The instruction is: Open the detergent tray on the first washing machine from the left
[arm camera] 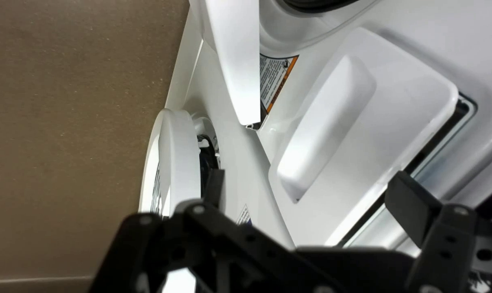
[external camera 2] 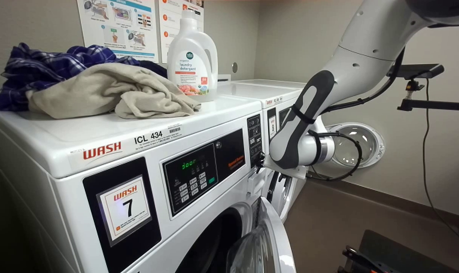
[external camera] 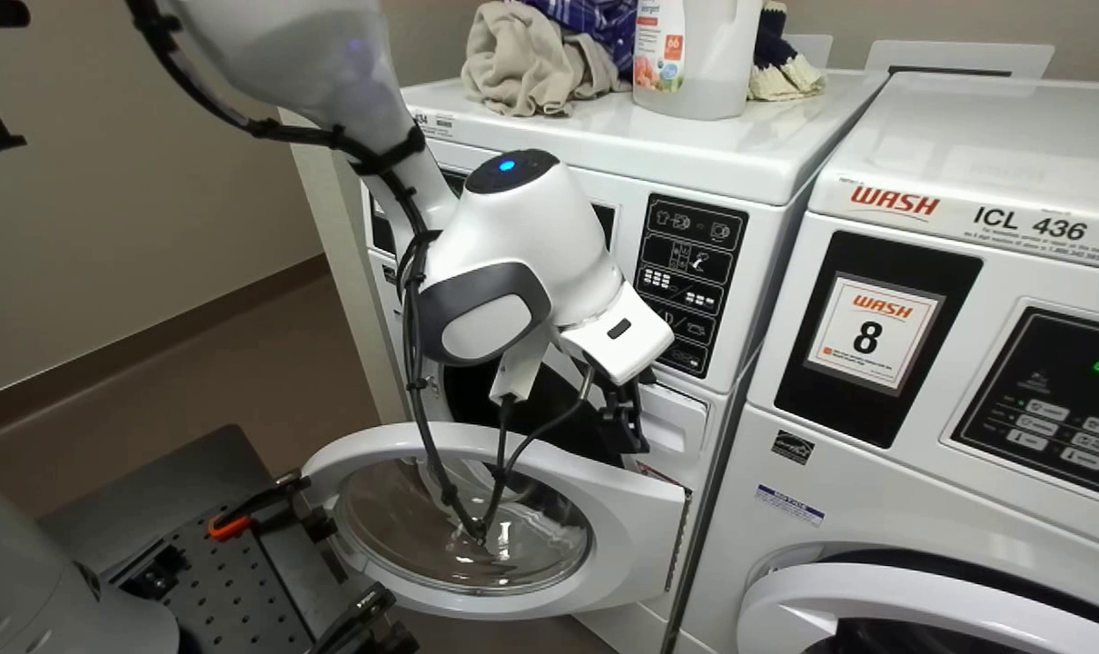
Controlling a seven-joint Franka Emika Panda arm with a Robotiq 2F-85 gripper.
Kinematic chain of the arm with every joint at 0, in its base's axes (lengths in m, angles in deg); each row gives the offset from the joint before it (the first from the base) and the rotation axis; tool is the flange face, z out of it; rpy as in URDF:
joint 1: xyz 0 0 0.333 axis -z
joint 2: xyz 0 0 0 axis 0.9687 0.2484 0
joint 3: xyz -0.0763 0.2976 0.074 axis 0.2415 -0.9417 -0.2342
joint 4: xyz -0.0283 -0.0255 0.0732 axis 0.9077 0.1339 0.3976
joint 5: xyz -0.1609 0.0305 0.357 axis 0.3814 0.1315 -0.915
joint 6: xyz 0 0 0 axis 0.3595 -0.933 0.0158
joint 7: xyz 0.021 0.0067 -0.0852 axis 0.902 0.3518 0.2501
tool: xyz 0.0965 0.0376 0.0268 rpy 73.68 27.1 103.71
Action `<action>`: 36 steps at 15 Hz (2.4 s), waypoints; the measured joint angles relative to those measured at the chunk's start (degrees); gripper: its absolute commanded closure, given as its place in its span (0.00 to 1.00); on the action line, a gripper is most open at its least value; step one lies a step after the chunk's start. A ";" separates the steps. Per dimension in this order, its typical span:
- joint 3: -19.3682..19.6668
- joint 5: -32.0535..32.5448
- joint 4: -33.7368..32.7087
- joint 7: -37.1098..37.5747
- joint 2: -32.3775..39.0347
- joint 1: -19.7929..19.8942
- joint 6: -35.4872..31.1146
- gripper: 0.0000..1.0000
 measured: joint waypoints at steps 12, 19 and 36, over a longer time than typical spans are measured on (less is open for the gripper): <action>18.29 1.05 -2.39 0.40 2.83 -15.25 14.48 0.00; 24.11 8.61 -5.70 7.33 3.04 -20.53 25.87 0.00; 15.92 27.60 -12.13 20.67 1.72 -12.31 46.28 0.00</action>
